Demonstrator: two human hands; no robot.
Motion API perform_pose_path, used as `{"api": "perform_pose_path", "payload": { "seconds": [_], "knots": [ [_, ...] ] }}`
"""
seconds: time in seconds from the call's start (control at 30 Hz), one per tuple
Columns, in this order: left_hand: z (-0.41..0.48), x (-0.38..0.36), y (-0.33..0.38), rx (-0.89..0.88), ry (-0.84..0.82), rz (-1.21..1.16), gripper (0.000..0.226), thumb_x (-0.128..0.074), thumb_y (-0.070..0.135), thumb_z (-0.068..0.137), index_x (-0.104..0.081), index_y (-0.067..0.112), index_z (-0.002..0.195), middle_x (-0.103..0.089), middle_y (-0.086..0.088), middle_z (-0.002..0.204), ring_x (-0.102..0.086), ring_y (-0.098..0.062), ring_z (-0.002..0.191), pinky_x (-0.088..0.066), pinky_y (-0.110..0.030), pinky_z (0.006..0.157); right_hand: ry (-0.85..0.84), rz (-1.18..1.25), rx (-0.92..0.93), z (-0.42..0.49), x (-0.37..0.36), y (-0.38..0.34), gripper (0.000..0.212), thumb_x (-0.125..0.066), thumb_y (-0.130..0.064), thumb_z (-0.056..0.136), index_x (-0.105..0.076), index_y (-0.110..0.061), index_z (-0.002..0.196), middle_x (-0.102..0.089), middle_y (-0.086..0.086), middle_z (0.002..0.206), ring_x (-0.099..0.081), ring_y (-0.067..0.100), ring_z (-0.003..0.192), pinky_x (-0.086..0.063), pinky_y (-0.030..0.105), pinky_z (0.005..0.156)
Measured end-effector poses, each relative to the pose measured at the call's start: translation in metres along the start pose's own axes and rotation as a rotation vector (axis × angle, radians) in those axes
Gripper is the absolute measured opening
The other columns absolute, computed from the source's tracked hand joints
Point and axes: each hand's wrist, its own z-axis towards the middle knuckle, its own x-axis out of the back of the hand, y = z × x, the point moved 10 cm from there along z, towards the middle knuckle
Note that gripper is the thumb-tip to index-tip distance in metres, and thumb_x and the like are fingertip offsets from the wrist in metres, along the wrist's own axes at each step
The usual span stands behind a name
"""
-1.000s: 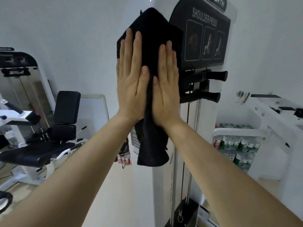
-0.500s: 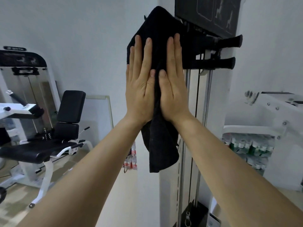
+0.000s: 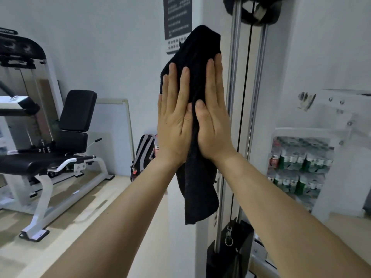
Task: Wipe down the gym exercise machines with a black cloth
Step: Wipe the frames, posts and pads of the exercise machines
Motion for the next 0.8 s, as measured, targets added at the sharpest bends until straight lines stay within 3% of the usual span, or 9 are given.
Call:
{"api": "perform_pose_path", "payload": {
  "seconds": [0.17,0.33,0.43,0.6,0.8],
  "knots": [
    [-0.072,-0.012,-0.019,-0.012,-0.020,0.015,0.055,-0.023,0.028,0.103,-0.012,0.018,0.156,-0.006,-0.013,0.167,-0.003,-0.026,0.155,-0.008,-0.052,0.124,-0.014,-0.009,-0.045,-0.078,-0.010,0.017,0.060,-0.030,-0.009,0.099,-0.012,0.005,0.154,-0.002,0.021,0.164,-0.003,0.017,0.153,-0.009,0.026,0.122],
    [-0.124,-0.019,-0.031,0.019,-0.104,0.025,0.058,-0.026,0.026,0.104,-0.005,0.027,0.157,0.002,-0.002,0.167,0.002,-0.022,0.155,-0.006,-0.054,0.124,-0.060,-0.060,-0.087,-0.132,-0.020,0.025,0.060,-0.029,-0.018,0.101,-0.008,-0.002,0.155,0.001,0.017,0.165,-0.001,0.016,0.154,-0.009,0.024,0.122],
    [-0.106,-0.013,-0.028,0.032,-0.157,-0.021,0.058,-0.028,0.024,0.105,-0.002,0.027,0.157,0.004,-0.004,0.168,0.007,-0.019,0.155,-0.003,-0.048,0.125,-0.083,-0.089,-0.085,-0.116,-0.019,0.021,0.061,-0.029,-0.022,0.102,-0.005,-0.005,0.155,0.003,0.016,0.165,-0.001,0.017,0.154,-0.010,0.026,0.122],
    [-0.027,-0.002,-0.010,0.075,-0.066,-0.039,0.055,-0.027,0.026,0.108,-0.007,0.022,0.159,0.003,-0.003,0.168,0.010,-0.007,0.151,-0.001,-0.046,0.126,-0.011,-0.078,-0.054,-0.034,-0.006,0.008,0.060,-0.031,-0.016,0.103,-0.008,0.002,0.156,0.000,0.018,0.165,-0.003,0.022,0.154,-0.010,0.035,0.125],
    [-0.072,-0.012,-0.026,0.041,-0.009,-0.001,0.057,-0.023,0.030,0.105,-0.009,0.018,0.158,-0.002,-0.008,0.168,0.001,-0.021,0.155,-0.007,-0.054,0.123,-0.015,-0.070,-0.033,-0.080,-0.010,0.016,0.059,-0.032,-0.011,0.101,-0.011,0.003,0.155,-0.002,0.018,0.165,-0.004,0.020,0.154,-0.009,0.028,0.122]
  ]
}}
